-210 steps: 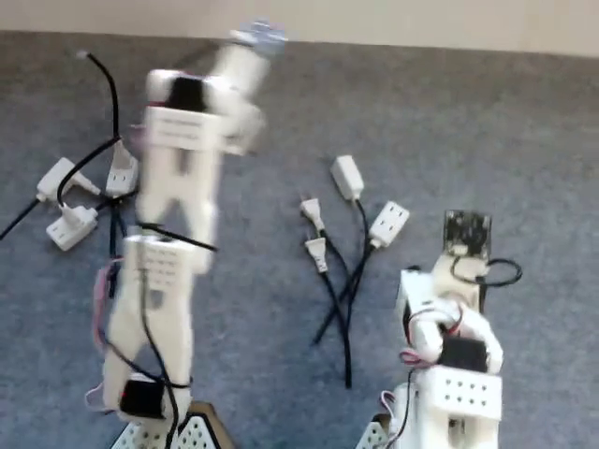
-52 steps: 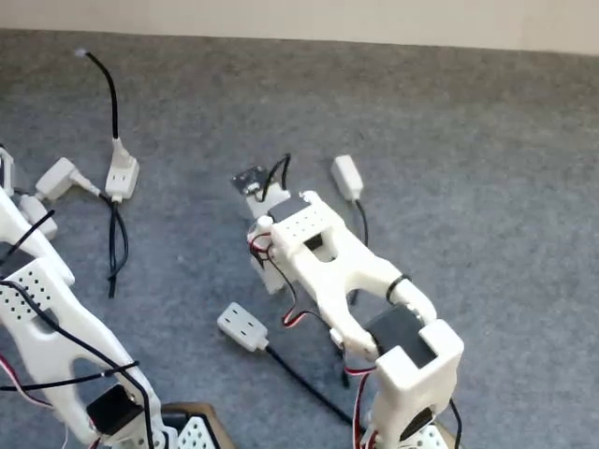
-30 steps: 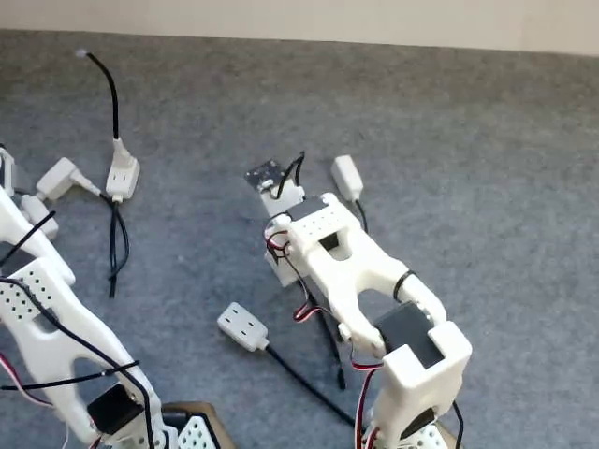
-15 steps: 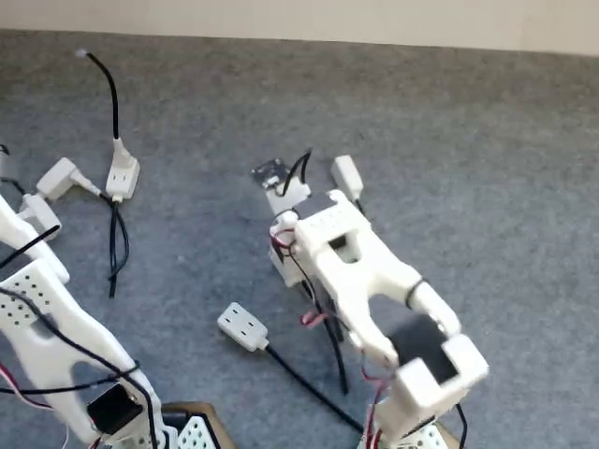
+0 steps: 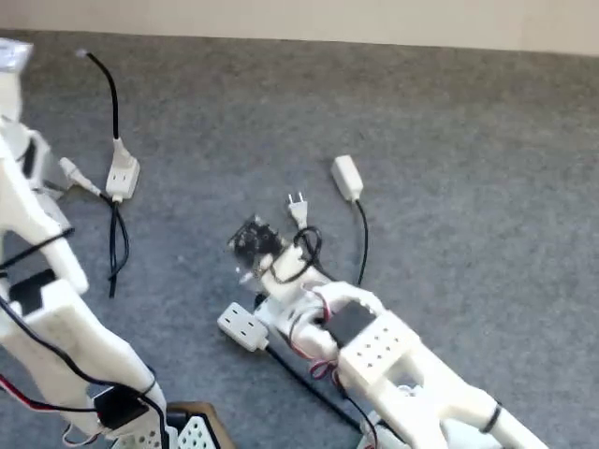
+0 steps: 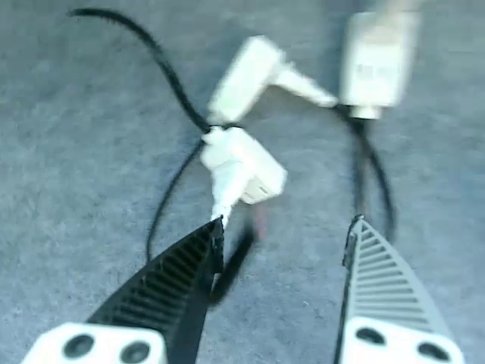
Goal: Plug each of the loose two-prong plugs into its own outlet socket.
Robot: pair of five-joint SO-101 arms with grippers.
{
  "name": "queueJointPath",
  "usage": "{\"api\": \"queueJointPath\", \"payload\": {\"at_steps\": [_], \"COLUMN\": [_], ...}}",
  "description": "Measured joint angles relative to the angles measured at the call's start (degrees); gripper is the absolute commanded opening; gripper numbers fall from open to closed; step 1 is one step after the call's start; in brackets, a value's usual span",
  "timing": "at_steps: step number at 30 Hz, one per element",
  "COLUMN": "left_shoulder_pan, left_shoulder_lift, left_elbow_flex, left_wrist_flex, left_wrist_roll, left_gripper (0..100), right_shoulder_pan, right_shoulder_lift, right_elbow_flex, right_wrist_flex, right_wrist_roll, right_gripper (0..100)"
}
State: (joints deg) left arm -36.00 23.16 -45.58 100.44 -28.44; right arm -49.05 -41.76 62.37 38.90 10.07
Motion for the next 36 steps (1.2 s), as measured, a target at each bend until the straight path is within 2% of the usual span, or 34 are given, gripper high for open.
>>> {"api": "queueJointPath", "payload": {"at_steps": [3, 6, 12, 15, 17, 20, 22, 29, 36], "left_shoulder_pan": [2.8, 2.9, -6.2, -9.4, -9.1, -5.5, -2.3, 7.5, 20.3], "left_shoulder_lift": [-5.6, -6.8, -6.8, -6.8, -6.8, -6.8, -7.0, -16.0, -31.5], "left_elbow_flex": [4.3, 5.0, 5.3, 4.2, 2.1, -1.1, -1.1, 12.4, 36.6], "left_wrist_flex": [-0.6, -6.5, -20.8, -21.1, -16.4, -4.4, 0.4, 1.7, -0.6], "left_wrist_roll": [0.0, 1.1, 7.6, 8.1, 7.0, 4.7, 4.2, 3.7, 3.1], "left_gripper": [27, 27, 27, 27, 27, 27, 27, 27, 27], "right_shoulder_pan": [-0.5, -0.7, -0.9, -0.9, -0.9, -0.9, -1.1, -3.3, -3.4], "right_shoulder_lift": [-1.6, -1.6, -1.0, -1.0, -1.0, -1.0, -1.0, -1.0, -1.0], "right_elbow_flex": [0.5, 0.5, 0.5, 0.5, 0.5, 0.5, 0.8, 1.0, 1.0], "right_wrist_flex": [0.7, 0.8, 0.8, 0.8, 0.8, 0.8, 0.8, 0.8, 0.8], "right_wrist_roll": [0.4, 0.5, 0.5, 0.5, 0.5, 0.5, 0.5, 0.5, 0.5], "right_gripper": [0.7, 0.7, 0.7, 0.7, 0.7, 0.7, 0.7, 0.7, 0.7]}}
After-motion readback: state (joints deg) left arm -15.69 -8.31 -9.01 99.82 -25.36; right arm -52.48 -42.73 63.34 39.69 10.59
